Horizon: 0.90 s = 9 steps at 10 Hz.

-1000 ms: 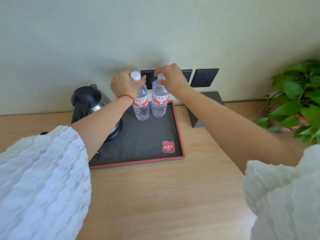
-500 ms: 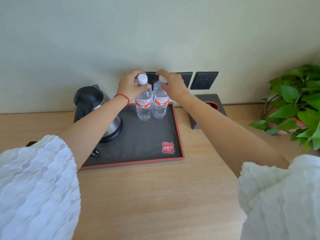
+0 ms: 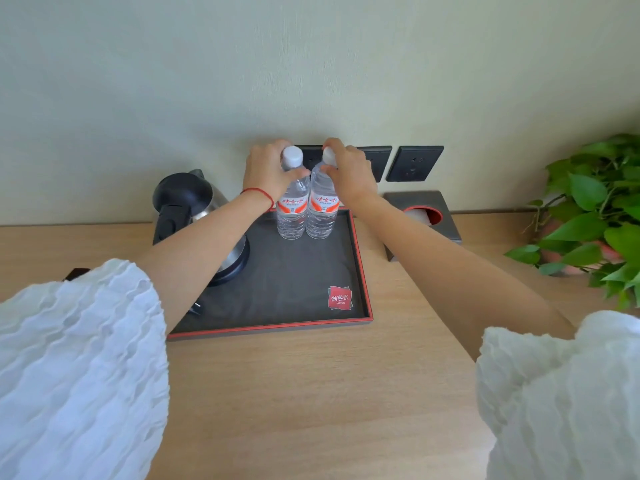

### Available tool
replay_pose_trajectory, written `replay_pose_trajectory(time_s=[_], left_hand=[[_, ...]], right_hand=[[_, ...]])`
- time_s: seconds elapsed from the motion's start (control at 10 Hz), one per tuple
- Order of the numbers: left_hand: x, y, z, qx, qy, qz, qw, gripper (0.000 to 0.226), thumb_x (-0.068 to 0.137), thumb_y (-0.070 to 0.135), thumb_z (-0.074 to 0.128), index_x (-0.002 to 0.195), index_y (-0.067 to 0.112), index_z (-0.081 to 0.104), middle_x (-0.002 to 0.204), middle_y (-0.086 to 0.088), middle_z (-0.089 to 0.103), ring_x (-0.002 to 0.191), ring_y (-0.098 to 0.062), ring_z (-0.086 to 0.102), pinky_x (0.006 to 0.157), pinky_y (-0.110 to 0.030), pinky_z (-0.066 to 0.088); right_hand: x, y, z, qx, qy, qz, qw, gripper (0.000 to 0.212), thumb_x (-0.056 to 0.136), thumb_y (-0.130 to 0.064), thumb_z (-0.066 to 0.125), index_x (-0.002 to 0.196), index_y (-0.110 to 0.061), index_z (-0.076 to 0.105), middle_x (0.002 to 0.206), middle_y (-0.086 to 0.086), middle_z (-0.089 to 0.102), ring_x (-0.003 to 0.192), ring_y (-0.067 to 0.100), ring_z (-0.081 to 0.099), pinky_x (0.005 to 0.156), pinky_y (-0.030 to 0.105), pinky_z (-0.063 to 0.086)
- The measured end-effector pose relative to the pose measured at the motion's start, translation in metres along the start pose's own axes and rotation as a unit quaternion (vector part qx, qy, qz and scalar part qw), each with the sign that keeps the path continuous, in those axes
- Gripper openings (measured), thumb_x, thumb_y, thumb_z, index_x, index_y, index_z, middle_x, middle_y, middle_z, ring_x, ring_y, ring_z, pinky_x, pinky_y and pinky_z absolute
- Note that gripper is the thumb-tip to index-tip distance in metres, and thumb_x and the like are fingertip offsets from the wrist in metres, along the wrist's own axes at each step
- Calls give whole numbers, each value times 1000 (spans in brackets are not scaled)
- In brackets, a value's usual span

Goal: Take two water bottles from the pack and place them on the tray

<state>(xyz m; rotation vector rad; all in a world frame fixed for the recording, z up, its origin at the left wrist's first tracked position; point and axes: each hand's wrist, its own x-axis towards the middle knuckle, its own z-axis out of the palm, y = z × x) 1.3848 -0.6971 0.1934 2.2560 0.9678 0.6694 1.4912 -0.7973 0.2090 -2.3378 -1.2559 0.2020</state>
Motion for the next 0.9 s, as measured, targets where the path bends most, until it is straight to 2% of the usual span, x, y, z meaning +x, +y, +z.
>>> replay_pose_trajectory(time_s=[0.2, 0.5, 0.6, 0.7, 0.8, 0.9], left_hand=[[-4, 2, -5, -13, 0, 8, 1000, 44, 67, 27, 81, 101, 3, 64, 103, -18, 69, 97, -33, 61, 86, -41, 50], [-6, 1, -7, 13, 8, -6, 1000, 49, 67, 35, 80, 102, 5, 64, 106, -17, 69, 98, -33, 62, 82, -39, 49], [-9, -1, -8, -33, -7, -66, 997, 61, 63, 40, 83, 110, 8, 60, 113, -10, 67, 102, -26, 61, 86, -37, 48], [-21, -1, -18, -75, -20, -133, 988, 62, 64, 38, 82, 115, 9, 59, 118, -9, 65, 109, -23, 59, 91, -32, 45], [-29, 5, -43, -167, -8, -241, 956, 37, 78, 46, 62, 91, 12, 68, 98, -6, 71, 96, -25, 63, 78, -28, 44], [-46, 21, -80, -334, -68, -352, 872, 39, 88, 44, 40, 74, 15, 60, 79, -2, 63, 72, -19, 59, 67, -28, 43]], right_hand=[[4, 3, -8, 20, -23, -26, 999, 39, 89, -15, 60, 126, -10, 48, 117, 21, 60, 105, 37, 57, 88, 39, 47], [2, 4, -4, 31, -13, -40, 999, 38, 89, -12, 60, 126, -11, 50, 113, 21, 62, 100, 35, 59, 87, 40, 48], [-2, 5, -1, 58, -15, -23, 998, 44, 90, -13, 57, 133, -15, 45, 119, 20, 59, 106, 34, 57, 90, 39, 47], [-18, 5, -6, 112, -3, -6, 994, 47, 91, -14, 56, 136, -12, 44, 129, 16, 58, 118, 29, 53, 99, 35, 42], [-30, 1, -18, 151, 84, 63, 983, 32, 91, -19, 55, 120, -5, 59, 123, 14, 63, 117, 29, 55, 100, 35, 43], [-45, -24, -47, 258, 68, 174, 948, 29, 93, -23, 50, 98, -2, 68, 107, 15, 71, 93, 27, 64, 84, 34, 51]])
